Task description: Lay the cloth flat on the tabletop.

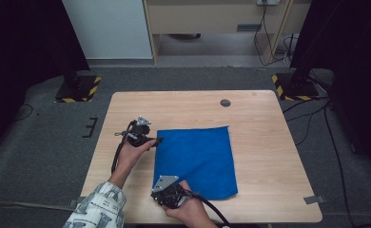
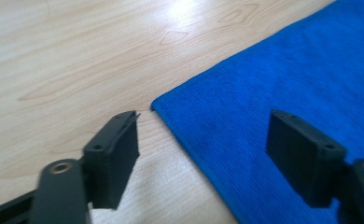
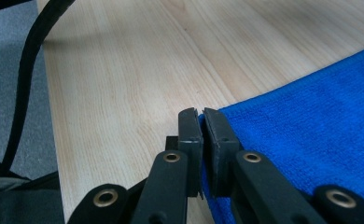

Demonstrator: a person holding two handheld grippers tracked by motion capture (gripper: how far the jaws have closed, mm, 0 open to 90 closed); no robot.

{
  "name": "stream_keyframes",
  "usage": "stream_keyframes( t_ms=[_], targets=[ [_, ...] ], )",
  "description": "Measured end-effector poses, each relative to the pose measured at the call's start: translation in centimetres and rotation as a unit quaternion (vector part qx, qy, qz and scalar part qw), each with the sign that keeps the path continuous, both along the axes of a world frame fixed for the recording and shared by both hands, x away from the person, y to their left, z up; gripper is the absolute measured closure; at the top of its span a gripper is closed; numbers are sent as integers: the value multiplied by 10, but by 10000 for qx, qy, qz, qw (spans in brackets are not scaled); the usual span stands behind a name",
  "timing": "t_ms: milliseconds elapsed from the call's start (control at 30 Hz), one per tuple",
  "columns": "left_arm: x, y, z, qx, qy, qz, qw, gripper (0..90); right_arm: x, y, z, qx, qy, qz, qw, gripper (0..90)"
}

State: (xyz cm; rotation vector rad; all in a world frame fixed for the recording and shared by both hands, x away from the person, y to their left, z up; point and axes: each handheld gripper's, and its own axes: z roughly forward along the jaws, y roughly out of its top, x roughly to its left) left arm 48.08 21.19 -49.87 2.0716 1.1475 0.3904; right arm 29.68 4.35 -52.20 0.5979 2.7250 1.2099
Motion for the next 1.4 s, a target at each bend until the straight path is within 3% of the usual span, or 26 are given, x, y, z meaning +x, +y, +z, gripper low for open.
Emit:
stream_keyframes(
  t_ms=[100,200,267,367,433,533,600,700,833,900,1000,1200,1400],
  targets=[
    [6,-4,-6,52,15,11,10000,288,-1,-1,-2,0,-7,32,10000,855],
    [13,-6,-11,209,-52,69,9997,303,-4,-1,-3,-14,22,41,10000,851],
    [17,-6,-16,318,13,139,9994,304,-5,0,-4,-37,15,34,10000,847],
    [24,-2,-23,228,127,377,9989,311,-7,0,-5,-24,24,40,10000,841],
    [27,-1,-27,239,198,417,9986,315,-8,0,-5,-22,29,48,10000,838],
    [30,-2,-28,262,148,424,9986,321,-8,-1,-5,7,37,32,10000,837],
    [29,-7,-28,389,92,302,9987,384,-8,-2,-5,20,79,23,10000,835],
    [26,-12,-26,412,84,48,9991,590,-7,-1,-6,66,87,34,9999,832],
    [27,-16,-25,358,147,-71,9992,783,-6,2,-8,134,92,11,9999,836],
    [28,-17,-24,209,257,12,9995,860,-6,2,-8,162,82,-1,9998,845],
    [27,-19,-20,201,201,87,9996,872,-5,0,-7,196,87,-34,9998,870],
    [24,-18,-3,-204,-24,319,9993,872,-5,-6,2,289,-90,-213,9993,892],
    [19,-18,9,-192,-116,345,9992,871,-8,-16,13,451,-260,-387,9979,893]
  ],
)
